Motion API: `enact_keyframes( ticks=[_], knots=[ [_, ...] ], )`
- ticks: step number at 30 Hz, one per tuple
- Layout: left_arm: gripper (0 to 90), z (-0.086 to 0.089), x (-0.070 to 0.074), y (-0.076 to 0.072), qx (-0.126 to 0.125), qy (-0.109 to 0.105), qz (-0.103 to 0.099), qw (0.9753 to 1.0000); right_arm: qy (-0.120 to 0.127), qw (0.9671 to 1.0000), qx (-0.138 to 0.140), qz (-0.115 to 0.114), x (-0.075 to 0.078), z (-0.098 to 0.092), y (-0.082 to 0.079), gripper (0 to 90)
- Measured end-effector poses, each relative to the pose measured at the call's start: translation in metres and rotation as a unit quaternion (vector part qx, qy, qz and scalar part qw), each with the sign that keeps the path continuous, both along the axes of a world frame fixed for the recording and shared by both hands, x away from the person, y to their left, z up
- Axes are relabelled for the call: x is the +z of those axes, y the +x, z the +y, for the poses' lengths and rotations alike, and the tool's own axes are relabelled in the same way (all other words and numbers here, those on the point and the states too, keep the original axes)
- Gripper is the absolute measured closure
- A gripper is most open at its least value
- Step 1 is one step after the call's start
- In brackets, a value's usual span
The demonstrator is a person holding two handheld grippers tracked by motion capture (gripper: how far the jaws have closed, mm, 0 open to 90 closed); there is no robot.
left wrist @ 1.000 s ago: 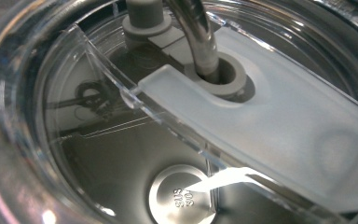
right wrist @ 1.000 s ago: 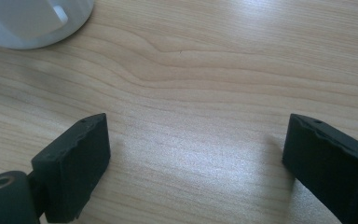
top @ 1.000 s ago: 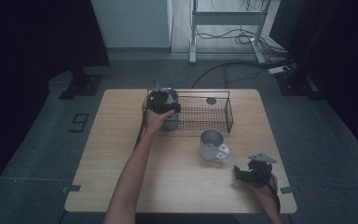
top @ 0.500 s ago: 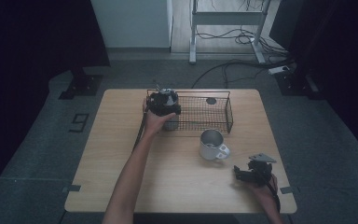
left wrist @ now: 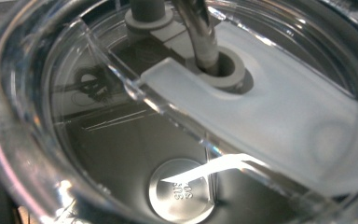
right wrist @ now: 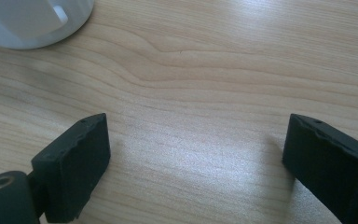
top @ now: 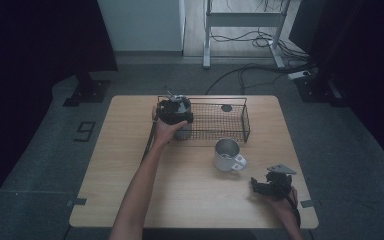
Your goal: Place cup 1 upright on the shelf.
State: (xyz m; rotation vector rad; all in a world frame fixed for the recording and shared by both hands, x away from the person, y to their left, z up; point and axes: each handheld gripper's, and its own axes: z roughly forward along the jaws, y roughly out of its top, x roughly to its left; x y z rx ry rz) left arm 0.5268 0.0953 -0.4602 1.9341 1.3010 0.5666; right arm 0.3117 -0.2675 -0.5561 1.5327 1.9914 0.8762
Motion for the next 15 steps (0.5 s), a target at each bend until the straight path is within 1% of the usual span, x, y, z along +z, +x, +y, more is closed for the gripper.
enact_keyframes(
  ticks=[1, 3, 10, 12, 15],
  knots=[
    [1.3, 0.0, 0.0, 0.0, 0.001, 0.0, 0.0, 1.0, 0.0, 1.0, 0.0, 0.0, 0.0, 0.0, 0.0, 7.1],
    [0.9, 0.001, -0.002, 0.0, -0.005, 0.002, 0.004, 1.0, 0.0, 1.0, 0.001, 0.0, 0.0, 0.0, 0.0, 7.2],
    [0.4, 0.006, -0.002, -0.006, -0.004, -0.003, -0.003, 1.0, 0.0, 1.0, 0.001, 0.0, 0.0, 0.0, 0.0, 7.3],
    [0.6, 0.007, -0.001, -0.008, -0.007, -0.006, -0.007, 0.9999, 0.0, 1.0, 0.001, 0.0, 0.0, 0.0, 0.0, 7.3],
    [0.5, 0.008, 0.0, -0.01, -0.012, -0.017, -0.011, 0.9997, 0.0, 1.0, 0.001, 0.0, 0.0, 0.0, 0.0, 7.3]
  ],
)
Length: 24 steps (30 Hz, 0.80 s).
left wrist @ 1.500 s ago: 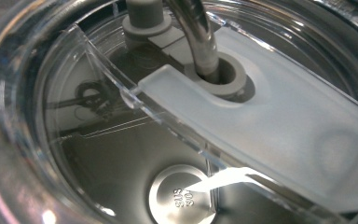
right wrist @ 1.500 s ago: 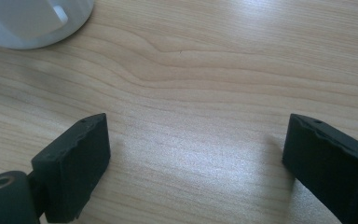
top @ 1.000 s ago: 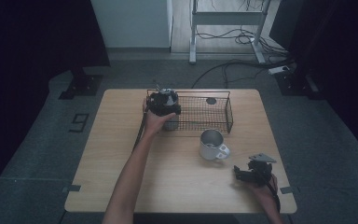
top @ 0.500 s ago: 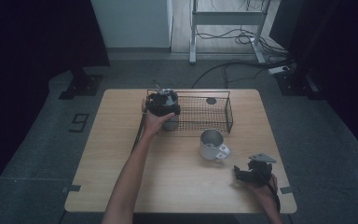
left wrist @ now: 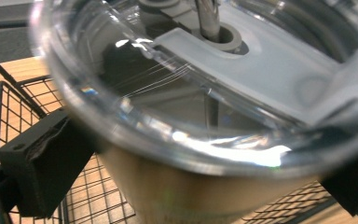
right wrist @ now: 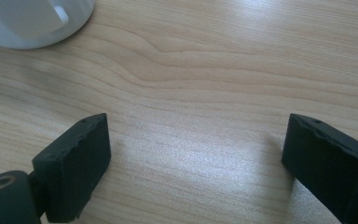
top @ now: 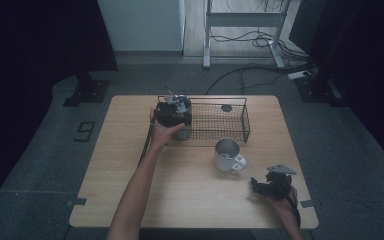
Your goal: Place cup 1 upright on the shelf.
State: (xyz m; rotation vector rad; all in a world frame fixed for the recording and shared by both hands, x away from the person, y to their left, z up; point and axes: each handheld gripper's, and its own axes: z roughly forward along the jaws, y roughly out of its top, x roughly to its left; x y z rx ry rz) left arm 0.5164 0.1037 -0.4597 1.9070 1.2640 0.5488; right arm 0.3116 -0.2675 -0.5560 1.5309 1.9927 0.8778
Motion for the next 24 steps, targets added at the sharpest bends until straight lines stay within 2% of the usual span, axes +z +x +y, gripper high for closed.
enact_keyframes(
  ticks=[19, 24],
  knots=[
    [0.6, 0.007, 0.012, -0.021, -0.019, -0.022, -0.023, 0.9993, 0.0, 1.0, 0.0, 0.0, 0.0, 0.0, 0.0, 7.3],
    [0.7, 0.01, 0.014, -0.027, -0.024, -0.024, -0.023, 0.9991, 0.0, 1.0, 0.0, 0.0, 0.0, 0.0, 0.0, 7.3]
  ],
)
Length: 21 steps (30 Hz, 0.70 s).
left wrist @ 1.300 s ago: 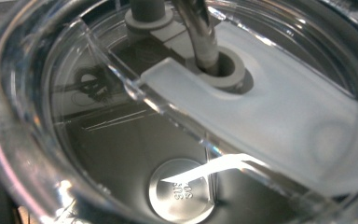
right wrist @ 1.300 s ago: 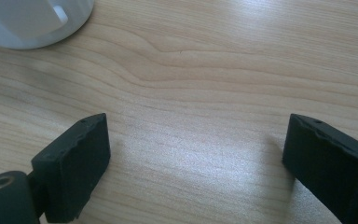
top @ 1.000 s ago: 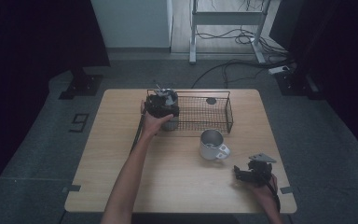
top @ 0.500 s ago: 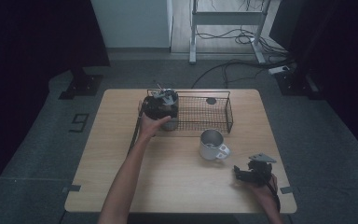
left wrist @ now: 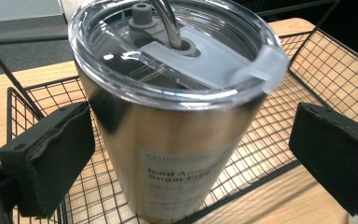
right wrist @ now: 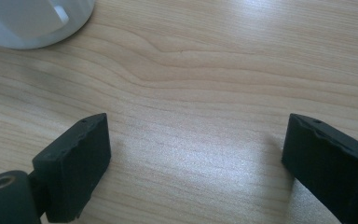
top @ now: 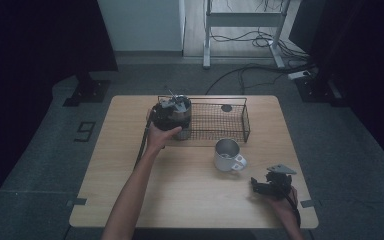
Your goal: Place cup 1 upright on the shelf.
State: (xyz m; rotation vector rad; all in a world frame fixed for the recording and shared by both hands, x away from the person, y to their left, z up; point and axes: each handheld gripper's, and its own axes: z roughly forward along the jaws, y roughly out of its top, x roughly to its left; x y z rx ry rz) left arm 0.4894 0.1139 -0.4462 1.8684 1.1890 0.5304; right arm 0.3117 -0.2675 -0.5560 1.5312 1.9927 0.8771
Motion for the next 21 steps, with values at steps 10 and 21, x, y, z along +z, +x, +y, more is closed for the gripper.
enact_keyframes(
  ticks=[10, 21],
  knots=[
    [0.9, 0.004, 0.006, -0.021, -0.007, -0.009, -0.012, 0.9999, 0.0, 1.0, 0.002, -0.001, 0.0, 0.0, 0.002, 7.6],
    [2.6, 0.011, 0.008, -0.051, -0.029, -0.017, -0.017, 0.9993, -0.001, 1.0, 0.002, -0.001, 0.0, 0.0, 0.002, 7.7]
  ],
)
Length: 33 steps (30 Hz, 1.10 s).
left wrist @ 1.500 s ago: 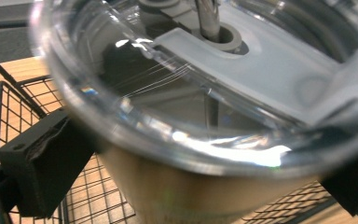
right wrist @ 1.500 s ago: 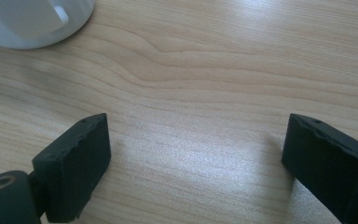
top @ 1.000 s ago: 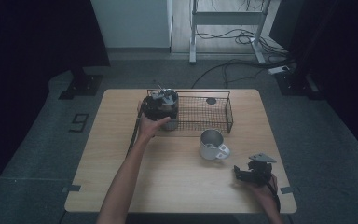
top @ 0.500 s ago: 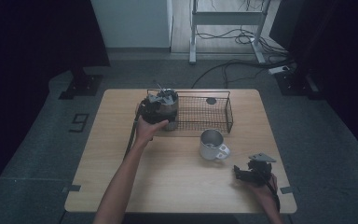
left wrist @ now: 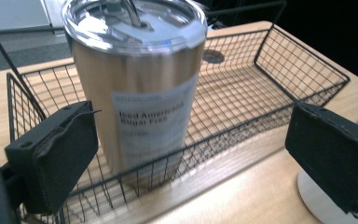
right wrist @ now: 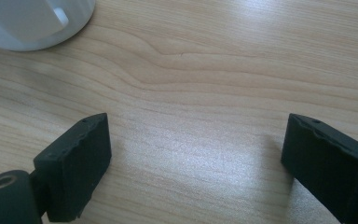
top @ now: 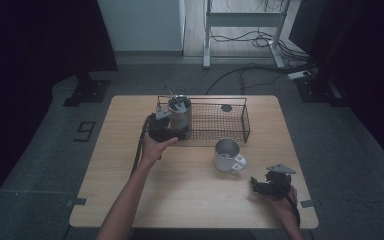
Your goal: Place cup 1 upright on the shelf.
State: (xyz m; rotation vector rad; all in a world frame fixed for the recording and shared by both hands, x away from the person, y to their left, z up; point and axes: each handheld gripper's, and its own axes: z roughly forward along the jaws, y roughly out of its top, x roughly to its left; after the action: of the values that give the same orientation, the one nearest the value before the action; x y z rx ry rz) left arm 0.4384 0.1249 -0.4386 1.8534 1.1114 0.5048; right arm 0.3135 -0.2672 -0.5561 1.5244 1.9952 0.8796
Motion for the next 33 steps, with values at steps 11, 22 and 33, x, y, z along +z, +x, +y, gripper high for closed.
enact_keyframes(
  ticks=[11, 22, 33],
  knots=[
    [4.7, 0.023, -0.011, -0.039, -0.008, 0.001, -0.004, 1.0, 0.0, 1.0, -0.002, 0.0, 0.0, 0.0, 0.0, 8.0],
    [5.9, 0.043, -0.037, -0.075, -0.011, 0.023, 0.009, 0.9996, 0.0, 1.0, -0.003, 0.0, 0.0, 0.0, -0.001, 8.7],
    [6.3, 0.071, -0.068, -0.103, 0.004, 0.02, 0.034, 0.9992, 0.0, 1.0, -0.003, 0.0, 0.0, 0.0, -0.001, 8.8]
  ],
)
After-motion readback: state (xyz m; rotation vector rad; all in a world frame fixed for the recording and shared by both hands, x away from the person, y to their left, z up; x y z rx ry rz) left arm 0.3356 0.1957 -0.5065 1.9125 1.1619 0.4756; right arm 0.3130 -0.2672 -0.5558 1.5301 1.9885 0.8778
